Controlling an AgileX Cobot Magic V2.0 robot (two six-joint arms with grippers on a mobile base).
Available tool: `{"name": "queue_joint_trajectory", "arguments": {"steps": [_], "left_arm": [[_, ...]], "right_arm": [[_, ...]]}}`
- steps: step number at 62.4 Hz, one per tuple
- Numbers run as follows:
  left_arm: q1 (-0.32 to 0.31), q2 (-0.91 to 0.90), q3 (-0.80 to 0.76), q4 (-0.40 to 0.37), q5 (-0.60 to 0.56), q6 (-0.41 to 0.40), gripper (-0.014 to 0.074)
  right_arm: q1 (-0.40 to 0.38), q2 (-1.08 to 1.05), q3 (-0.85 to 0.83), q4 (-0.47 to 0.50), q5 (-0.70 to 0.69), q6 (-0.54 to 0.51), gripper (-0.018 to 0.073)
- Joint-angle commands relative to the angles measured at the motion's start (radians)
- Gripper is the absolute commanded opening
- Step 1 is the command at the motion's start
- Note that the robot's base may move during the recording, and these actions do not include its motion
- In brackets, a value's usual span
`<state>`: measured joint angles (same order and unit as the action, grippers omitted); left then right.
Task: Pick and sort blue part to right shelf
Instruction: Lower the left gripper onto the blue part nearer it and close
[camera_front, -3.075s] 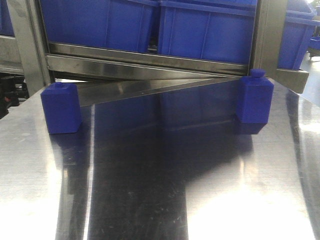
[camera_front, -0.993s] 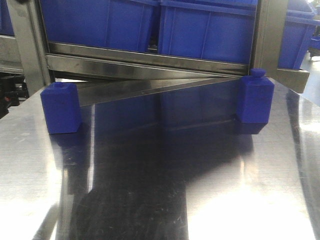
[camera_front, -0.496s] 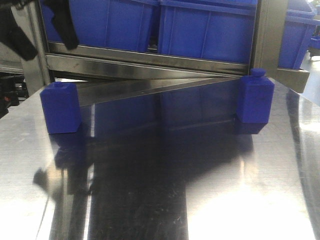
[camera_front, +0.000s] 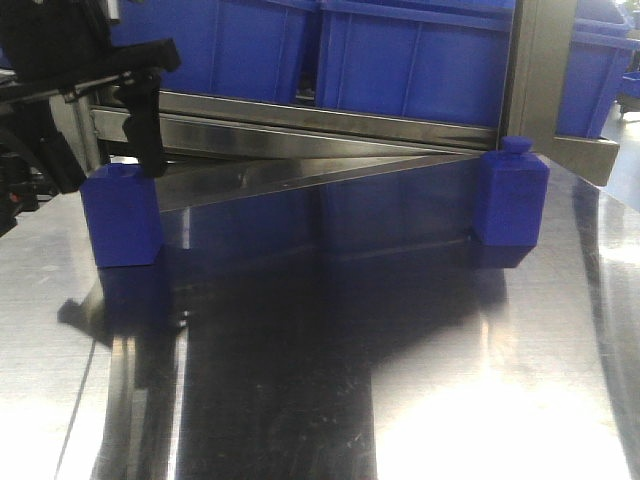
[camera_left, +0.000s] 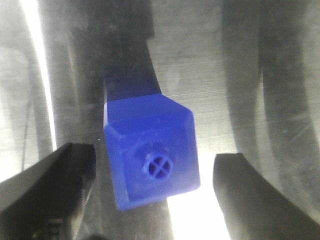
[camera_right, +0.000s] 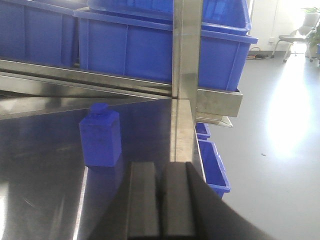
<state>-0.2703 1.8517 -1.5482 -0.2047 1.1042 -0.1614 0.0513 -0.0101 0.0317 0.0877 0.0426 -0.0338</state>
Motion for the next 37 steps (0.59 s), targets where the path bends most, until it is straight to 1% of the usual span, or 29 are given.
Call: {"name": "queue_joint_trajectory", "arguments": {"steps": [1,11,26,30,37], "left_arm": [[-0.011,-0.036,-0.033,-0.022,-0.016,-0.010,0.0533],[-0.014,-0.007,-0.033,-0.005,-0.028,-0.010,0.0533],[-0.015,0.033,-0.033,-0.003,-0.029,-0.010,0.0531],[-0.015,0.033,-0.033,-0.003,-0.029,-0.010,0.0501],[-0.015,0.033,-0.033,-0.003,-0.029,-0.010,0.0402]], "right_arm": [[-0.005,-0.021,-0.022,-0.010,-0.092,0.002,0.0034],[-0.005,-0.021,-0.022,-0.010,-0.092,0.002,0.0034],[-0.005,-0.021,-0.022,-0.010,-0.092,0.002,0.0034],[-0.005,-0.021,-0.022,-0.010,-0.092,0.002,0.0034],[-0.005,-0.021,-0.022,-0.010,-0.092,0.002,0.0034]]}}
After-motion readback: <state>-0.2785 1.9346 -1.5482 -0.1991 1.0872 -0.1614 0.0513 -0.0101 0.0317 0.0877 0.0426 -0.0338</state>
